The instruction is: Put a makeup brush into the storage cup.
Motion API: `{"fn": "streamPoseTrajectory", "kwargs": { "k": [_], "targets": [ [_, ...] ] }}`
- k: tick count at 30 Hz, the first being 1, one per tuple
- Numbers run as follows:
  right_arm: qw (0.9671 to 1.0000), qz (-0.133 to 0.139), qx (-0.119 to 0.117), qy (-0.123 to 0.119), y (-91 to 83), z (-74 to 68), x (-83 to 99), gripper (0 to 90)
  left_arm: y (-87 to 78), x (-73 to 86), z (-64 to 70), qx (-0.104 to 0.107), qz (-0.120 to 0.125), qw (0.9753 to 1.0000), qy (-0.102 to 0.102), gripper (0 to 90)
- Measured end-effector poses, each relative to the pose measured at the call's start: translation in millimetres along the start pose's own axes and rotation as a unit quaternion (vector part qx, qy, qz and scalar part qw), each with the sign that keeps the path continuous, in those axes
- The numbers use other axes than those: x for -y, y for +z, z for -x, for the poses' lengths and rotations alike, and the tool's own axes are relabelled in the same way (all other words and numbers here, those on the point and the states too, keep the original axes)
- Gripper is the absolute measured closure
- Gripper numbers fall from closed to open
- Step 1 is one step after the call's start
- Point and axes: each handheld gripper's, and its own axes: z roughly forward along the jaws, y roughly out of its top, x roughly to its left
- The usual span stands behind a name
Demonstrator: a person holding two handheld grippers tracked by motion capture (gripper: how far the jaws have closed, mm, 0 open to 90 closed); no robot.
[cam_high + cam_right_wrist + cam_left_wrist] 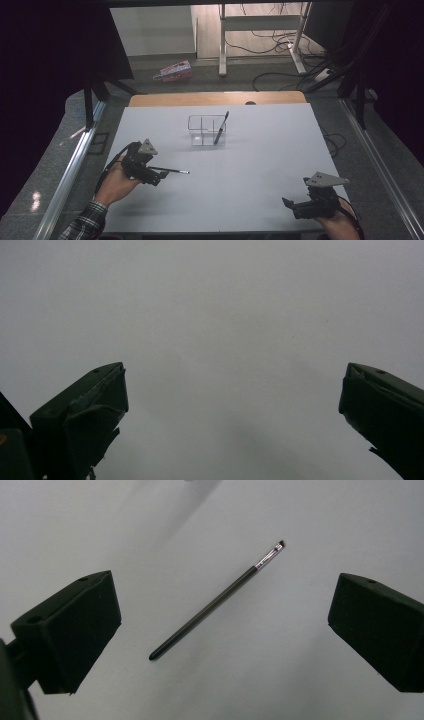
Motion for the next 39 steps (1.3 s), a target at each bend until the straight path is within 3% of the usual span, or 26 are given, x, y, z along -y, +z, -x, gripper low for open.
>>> {"fn": "streamPoseTrajectory", "kwargs": {
  "k": [11, 25, 31, 39],
  "targets": [
    [1.0000, -0.001, -0.004, 0.001, 0.1, 0.8, 0.1, 0.0, 14.8, -19.8, -0.8, 0.012, -0.037, 0.9987, 0.032, 1.3],
    [1.0000, 0.000, -0.007, 0.003, 0.2, 1.2, 0.3, 0.0, 34.3, -44.8, -0.6, 0.020, -0.074, 0.9945, 0.070, 2.1],
    [1.0000, 0.000, -0.009, 0.004, 0.2, 1.4, 0.4, 0.0, 41.0, -52.3, -0.6, 0.015, -0.086, 0.9934, 0.074, 3.6],
    [0.9999, 0.000, -0.010, 0.004, 0.1, 1.9, 0.5, 0.0, 48.7, -54.9, -3.9, 0.010, -0.087, 0.9937, 0.069, 5.1]
  ]
}}
